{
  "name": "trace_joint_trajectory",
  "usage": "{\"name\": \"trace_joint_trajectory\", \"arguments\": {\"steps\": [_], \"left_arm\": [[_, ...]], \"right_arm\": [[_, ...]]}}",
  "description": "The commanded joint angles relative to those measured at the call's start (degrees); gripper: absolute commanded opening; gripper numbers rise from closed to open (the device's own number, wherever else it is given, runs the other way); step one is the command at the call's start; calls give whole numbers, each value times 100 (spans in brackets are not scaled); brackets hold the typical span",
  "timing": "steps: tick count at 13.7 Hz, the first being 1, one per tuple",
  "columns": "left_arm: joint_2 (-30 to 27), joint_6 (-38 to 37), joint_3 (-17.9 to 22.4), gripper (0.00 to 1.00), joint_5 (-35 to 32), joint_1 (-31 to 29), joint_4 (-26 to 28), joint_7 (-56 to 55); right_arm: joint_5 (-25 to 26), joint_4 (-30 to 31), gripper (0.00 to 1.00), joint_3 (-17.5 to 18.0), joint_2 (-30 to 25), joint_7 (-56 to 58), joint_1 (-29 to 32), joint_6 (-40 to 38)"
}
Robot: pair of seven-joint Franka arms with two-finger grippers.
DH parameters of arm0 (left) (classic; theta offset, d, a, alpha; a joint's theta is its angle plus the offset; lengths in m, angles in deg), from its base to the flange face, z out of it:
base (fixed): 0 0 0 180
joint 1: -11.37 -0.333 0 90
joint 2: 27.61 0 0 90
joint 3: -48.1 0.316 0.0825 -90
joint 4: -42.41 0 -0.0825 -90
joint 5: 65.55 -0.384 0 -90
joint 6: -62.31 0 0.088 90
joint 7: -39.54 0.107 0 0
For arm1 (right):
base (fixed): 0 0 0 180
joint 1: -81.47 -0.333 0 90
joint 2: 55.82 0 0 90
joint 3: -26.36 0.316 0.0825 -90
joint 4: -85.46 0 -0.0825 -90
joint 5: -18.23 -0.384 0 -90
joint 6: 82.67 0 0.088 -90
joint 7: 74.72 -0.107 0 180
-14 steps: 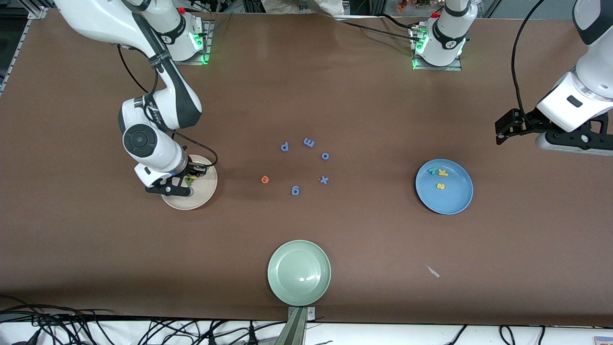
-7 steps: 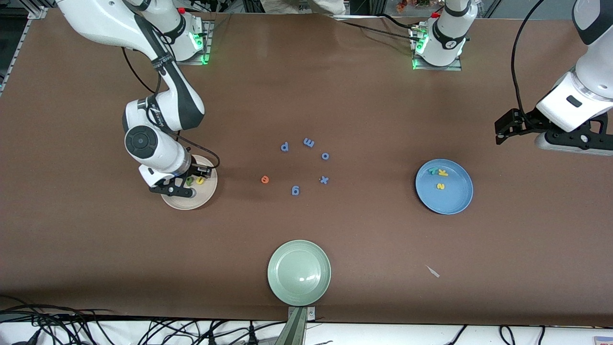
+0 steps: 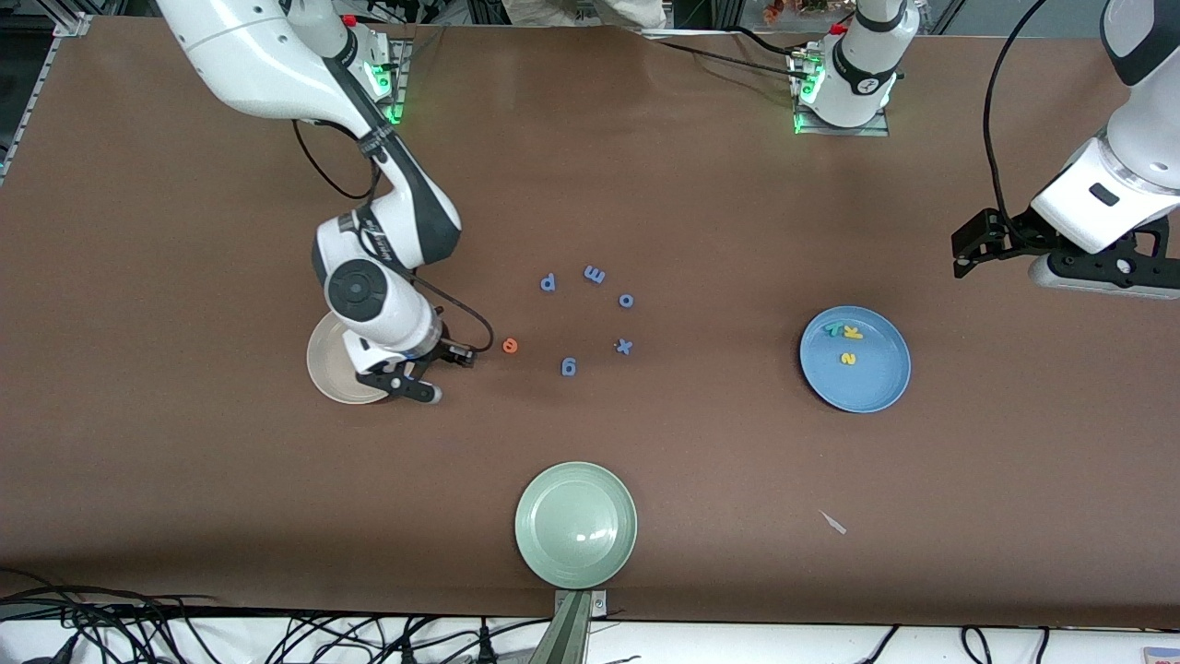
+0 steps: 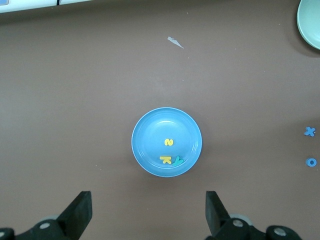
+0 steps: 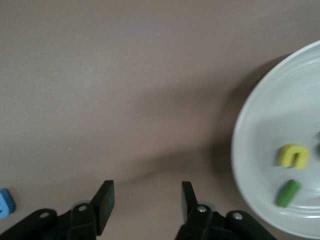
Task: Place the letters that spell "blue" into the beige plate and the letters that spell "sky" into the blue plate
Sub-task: 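Grasp the orange e with the right gripper and drop it in the white plate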
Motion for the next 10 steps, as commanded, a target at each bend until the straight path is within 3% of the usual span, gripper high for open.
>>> {"name": "trace_joint_trajectory", "arguments": {"steps": [1,5,10], "left_arm": [[-118,-62,77,100,139,70,70,27],[-118,-62,60,100,139,70,70,27],[-118,-132,60,100,139,70,61,27]], "right_arm": [[-65,-569,63,-2,454,-492,-279,-2],[-3,-738,63,-2,701,-1153,-657,104],[348,-246,63,6,692,-1513,-693,359]]}}
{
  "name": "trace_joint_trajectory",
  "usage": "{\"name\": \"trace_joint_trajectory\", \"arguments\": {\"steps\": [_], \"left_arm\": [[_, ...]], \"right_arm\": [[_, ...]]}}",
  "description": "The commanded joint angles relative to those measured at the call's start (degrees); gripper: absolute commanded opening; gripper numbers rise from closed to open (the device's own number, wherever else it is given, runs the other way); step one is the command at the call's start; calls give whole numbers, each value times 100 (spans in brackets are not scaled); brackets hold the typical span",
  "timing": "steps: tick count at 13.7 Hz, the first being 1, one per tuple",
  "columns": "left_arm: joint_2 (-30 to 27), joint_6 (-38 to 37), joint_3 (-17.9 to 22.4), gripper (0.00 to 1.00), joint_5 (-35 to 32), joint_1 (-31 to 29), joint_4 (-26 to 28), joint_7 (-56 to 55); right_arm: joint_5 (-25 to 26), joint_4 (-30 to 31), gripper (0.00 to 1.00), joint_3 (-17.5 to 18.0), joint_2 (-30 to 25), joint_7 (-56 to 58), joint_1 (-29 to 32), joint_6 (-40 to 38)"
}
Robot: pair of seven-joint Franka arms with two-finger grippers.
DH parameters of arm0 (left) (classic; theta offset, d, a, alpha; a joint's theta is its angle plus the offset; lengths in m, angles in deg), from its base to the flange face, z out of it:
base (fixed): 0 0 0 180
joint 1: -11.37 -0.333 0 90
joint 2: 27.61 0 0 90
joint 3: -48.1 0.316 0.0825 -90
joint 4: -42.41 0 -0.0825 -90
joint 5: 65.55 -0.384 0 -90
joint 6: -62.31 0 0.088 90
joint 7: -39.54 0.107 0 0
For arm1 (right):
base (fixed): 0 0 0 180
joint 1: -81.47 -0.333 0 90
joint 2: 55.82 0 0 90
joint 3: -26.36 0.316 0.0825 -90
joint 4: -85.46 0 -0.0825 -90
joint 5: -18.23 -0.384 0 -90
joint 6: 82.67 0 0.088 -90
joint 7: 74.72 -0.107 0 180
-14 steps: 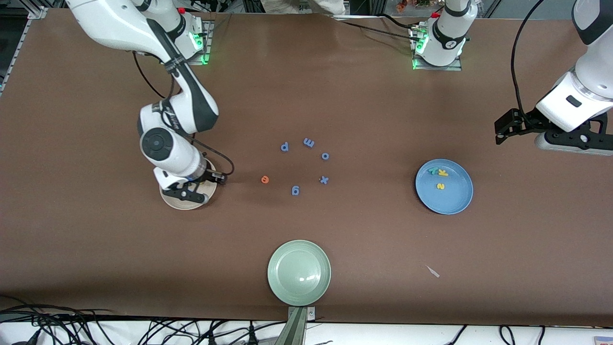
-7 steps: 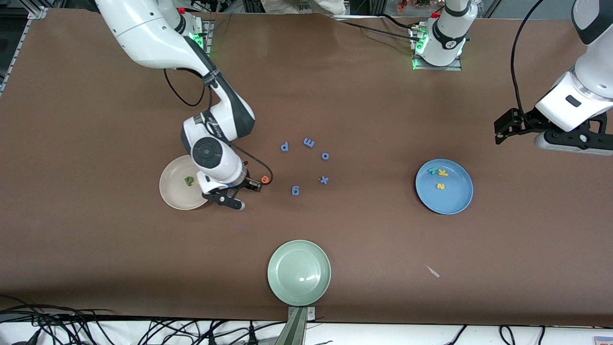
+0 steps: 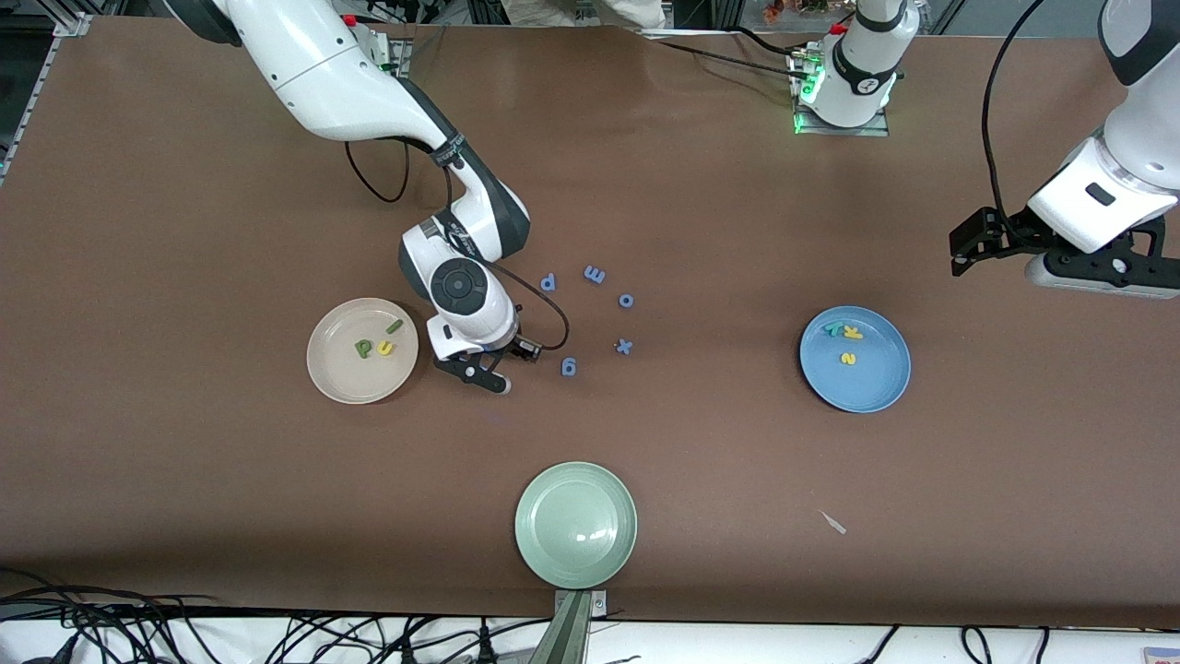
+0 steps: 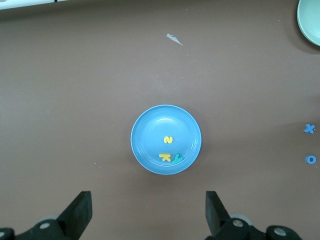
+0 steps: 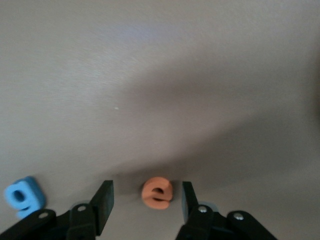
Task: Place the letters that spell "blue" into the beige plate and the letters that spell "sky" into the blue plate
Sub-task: 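Grasp the orange e with the right gripper and drop it in the white plate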
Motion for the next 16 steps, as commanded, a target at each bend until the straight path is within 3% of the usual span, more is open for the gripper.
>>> {"name": "trace_joint_trajectory", "arguments": {"steps": [1,4,9,12,16], "left_arm": [[-117,-63,60,100,139,53,61,27],[-117,-72,60,100,139,53,69,18],[-117,-72,33,100,122,70,61,18],[-117,-80,-169,100,78,88,8,-17],[-134,-247,-151,100,86,1,25,70]], "right_arm": [[152,243,63,0,-12,-168,-4,177],[144,278,58,0,-12,-177,-4,265],[144,322,28,0,-152,-63,5,221],[135,532,28,0,-503,374,232,160],[117,892,28,-17,-1223,1903,882,-701]]}}
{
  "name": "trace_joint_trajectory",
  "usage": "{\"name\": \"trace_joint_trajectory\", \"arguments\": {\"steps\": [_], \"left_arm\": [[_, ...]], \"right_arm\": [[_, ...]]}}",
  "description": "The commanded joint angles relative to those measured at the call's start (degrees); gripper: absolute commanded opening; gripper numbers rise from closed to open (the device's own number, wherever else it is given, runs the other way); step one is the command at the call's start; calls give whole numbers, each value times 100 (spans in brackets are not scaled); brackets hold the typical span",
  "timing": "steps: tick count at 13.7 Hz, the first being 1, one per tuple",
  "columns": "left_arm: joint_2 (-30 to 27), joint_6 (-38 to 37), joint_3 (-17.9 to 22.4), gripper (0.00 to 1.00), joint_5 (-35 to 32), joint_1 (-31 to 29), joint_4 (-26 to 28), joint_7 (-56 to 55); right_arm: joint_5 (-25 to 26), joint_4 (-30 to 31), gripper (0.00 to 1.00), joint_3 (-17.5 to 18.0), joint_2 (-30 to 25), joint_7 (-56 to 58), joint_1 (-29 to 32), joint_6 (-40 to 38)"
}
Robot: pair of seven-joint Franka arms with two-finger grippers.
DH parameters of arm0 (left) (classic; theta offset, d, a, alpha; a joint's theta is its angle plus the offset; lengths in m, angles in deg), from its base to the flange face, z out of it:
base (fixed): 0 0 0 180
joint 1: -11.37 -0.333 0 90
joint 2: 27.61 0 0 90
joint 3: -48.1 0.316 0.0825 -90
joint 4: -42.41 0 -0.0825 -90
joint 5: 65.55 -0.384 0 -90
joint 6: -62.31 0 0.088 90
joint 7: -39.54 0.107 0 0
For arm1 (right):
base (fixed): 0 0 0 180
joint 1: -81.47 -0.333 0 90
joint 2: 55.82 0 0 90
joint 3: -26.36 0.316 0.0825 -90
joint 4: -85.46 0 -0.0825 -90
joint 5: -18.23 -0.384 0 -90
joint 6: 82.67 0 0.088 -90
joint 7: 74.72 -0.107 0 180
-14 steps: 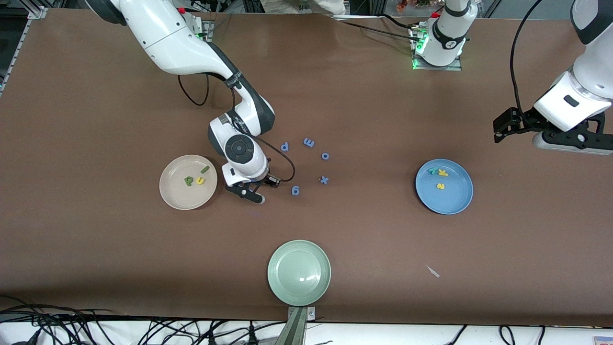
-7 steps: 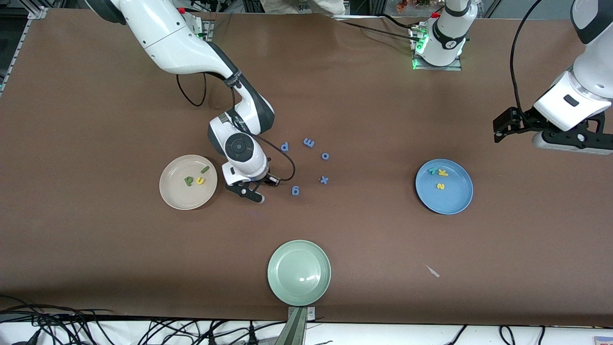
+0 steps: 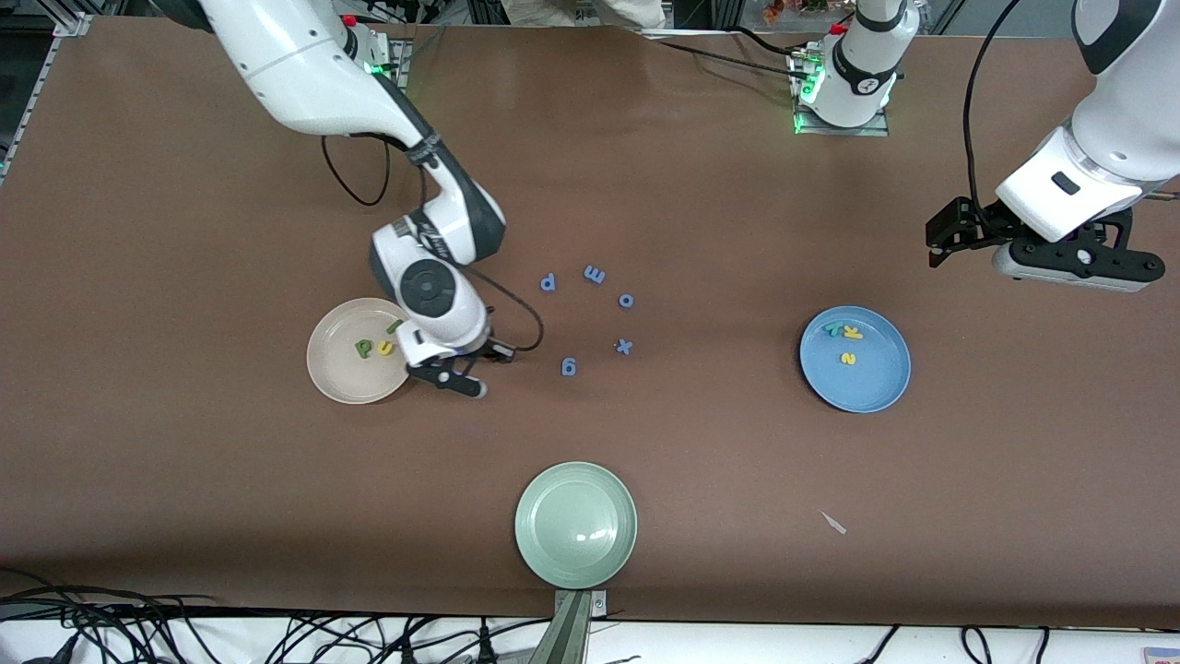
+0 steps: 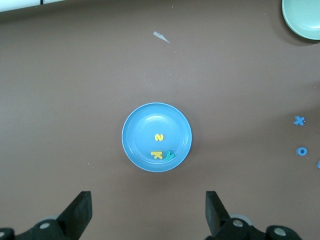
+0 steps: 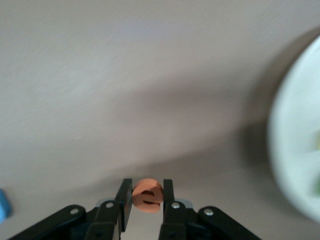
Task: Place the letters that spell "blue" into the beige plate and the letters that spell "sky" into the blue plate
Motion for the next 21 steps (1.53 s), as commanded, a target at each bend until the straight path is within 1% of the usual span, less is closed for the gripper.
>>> {"name": "trace_joint_trajectory", "arguments": {"steps": [1,2,4,6,7,8,9,10,11,12,13,14,16,17,18,19,21], "left_arm": [[-113,-372,26,100,78,-64,18,65],[-113,-436,69,100,86,-90,9,82],[-113,-454,-26,100,78,-73,0,12],[-122,-471,-71,100,139,-116,0,99],[-122,-497,-71,100,148,-151,0,109],[-131,-567,-71,100,148,-152,-9,143],[-122,-594,-80,100,165,-117,9,135],[-105,-594,-80,100,174,-64,0,135],[-148,-647,-141,100,200,-72,0,126],[-288,-821,-289,100,209,-81,-17,48],[-463,-901,-343,100,201,-81,-18,21],[-491,-911,-335,100,209,-99,-18,29],[-387,-911,-300,100,437,-152,9,30],[-368,-902,-291,100,412,-152,-9,38],[-473,-919,-343,100,368,-152,26,12],[-474,-885,-308,100,359,-152,-43,-40],[-168,-867,-291,100,332,-160,-35,-50]], "right_arm": [[33,821,28,42,-806,1038,483,-292],[50,1085,29,24,-1017,1407,658,-283],[50,1507,29,-150,-1369,2277,975,-283],[50,1859,31,-248,-1651,2841,1204,-248],[50,1965,39,-283,-1713,2930,1301,-231],[50,2053,42,-292,-1722,3001,1362,-126],[50,2089,59,-327,-1722,3063,1398,-64],[50,2089,61,-336,-1722,3089,1407,-64],[33,2072,70,-336,-1740,3090,1407,-72],[6,2037,79,-336,-1749,3072,1407,-81],[-2,1984,83,-336,-1783,3046,1407,-72],[-29,1932,100,-336,-1836,3063,1398,-81],[-38,1809,100,-328,-2012,3072,1407,-133],[-46,1808,100,-336,-2117,3072,1407,-151],[-47,1782,100,-345,-2231,3072,1407,-238],[-47,1712,100,-345,-2389,3081,1407,-500],[-90,1309,100,-354,-2688,3107,1407,-1395]]}}
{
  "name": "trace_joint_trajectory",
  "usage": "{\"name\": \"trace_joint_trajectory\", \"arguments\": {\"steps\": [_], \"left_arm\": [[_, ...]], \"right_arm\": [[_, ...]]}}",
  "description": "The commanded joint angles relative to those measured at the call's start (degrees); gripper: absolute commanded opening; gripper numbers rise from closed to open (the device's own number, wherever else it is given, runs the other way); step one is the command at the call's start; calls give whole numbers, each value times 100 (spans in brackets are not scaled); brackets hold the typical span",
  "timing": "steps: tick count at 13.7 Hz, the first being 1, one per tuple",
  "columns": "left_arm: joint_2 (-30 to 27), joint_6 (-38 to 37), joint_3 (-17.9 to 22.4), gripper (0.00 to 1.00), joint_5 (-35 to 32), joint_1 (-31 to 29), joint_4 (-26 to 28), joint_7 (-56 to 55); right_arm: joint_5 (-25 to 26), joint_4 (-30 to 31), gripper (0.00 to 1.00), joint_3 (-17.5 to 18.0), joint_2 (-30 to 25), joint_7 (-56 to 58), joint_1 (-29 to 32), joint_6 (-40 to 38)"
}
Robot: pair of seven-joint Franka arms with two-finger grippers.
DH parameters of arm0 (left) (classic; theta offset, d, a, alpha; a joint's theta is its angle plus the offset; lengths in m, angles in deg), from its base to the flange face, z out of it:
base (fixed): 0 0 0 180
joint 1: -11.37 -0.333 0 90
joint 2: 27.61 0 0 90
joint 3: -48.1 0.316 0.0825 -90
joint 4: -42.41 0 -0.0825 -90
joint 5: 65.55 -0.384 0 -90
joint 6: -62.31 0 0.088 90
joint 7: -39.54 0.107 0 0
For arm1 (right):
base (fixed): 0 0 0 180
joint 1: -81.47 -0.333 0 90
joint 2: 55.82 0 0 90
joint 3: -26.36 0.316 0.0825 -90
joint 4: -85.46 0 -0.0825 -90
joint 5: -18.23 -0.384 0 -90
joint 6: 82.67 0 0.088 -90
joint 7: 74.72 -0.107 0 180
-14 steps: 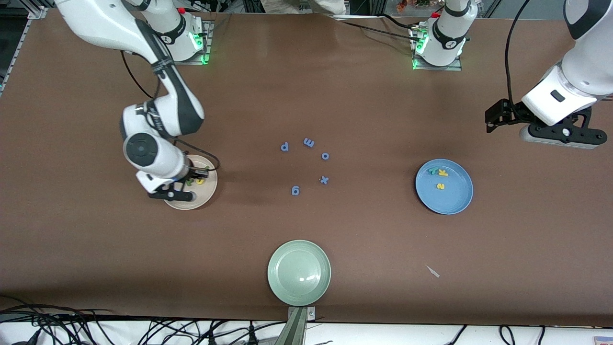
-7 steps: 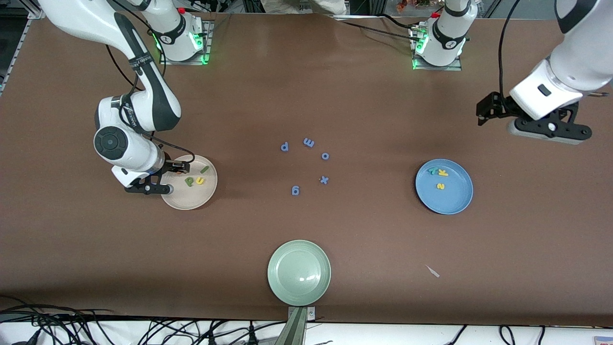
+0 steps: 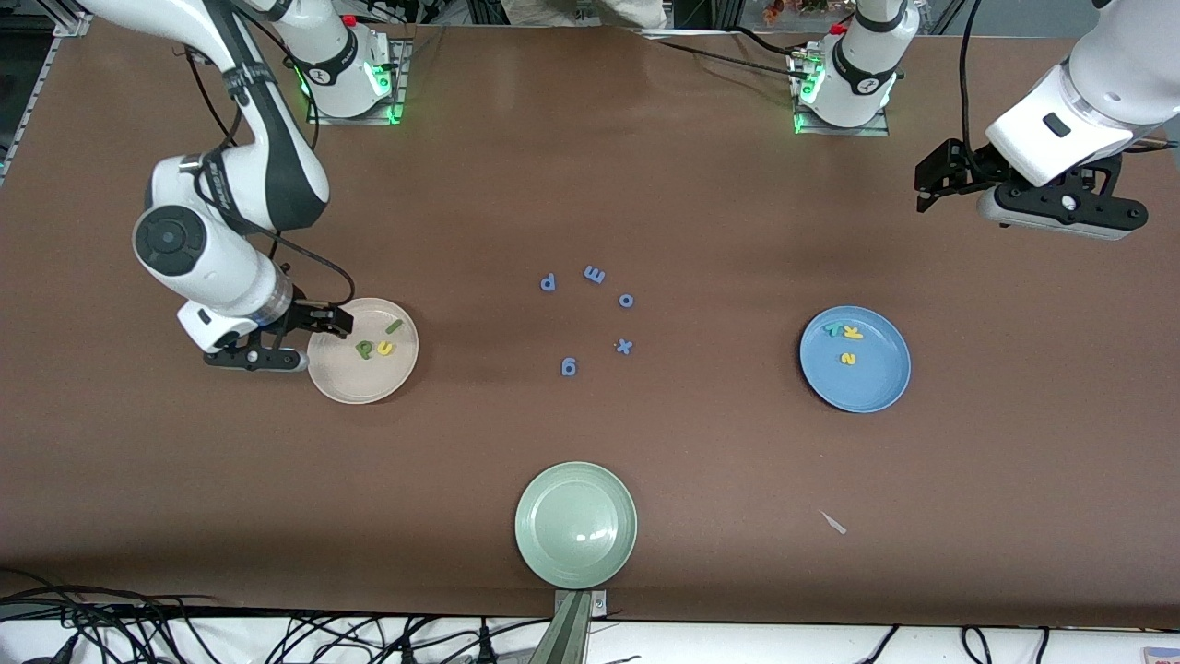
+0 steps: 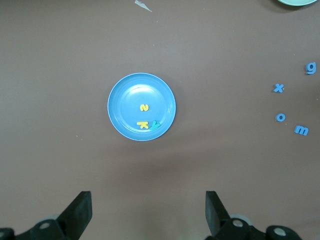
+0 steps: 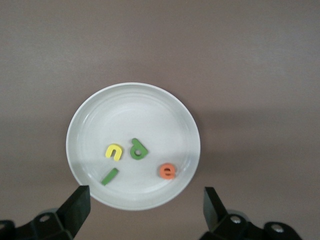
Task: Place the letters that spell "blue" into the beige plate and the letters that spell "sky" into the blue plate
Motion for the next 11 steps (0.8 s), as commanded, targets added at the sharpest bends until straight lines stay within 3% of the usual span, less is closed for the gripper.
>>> {"name": "trace_joint_trajectory", "arguments": {"steps": [1,7,11], "left_arm": [[270,18,21,100,106,-132,-32,-49],[490,554,4,100,80,-475,-164,-50],[482,546,-41,100,71,-423,-129,-50]], "right_arm": [[-224,-508,100,-2,-562,108,25,-1191],[-803,-1194,100,-765,-1267,1161,25,-2689],[-946,-1555,100,-864,-1241,1137,25,-2900]]}}
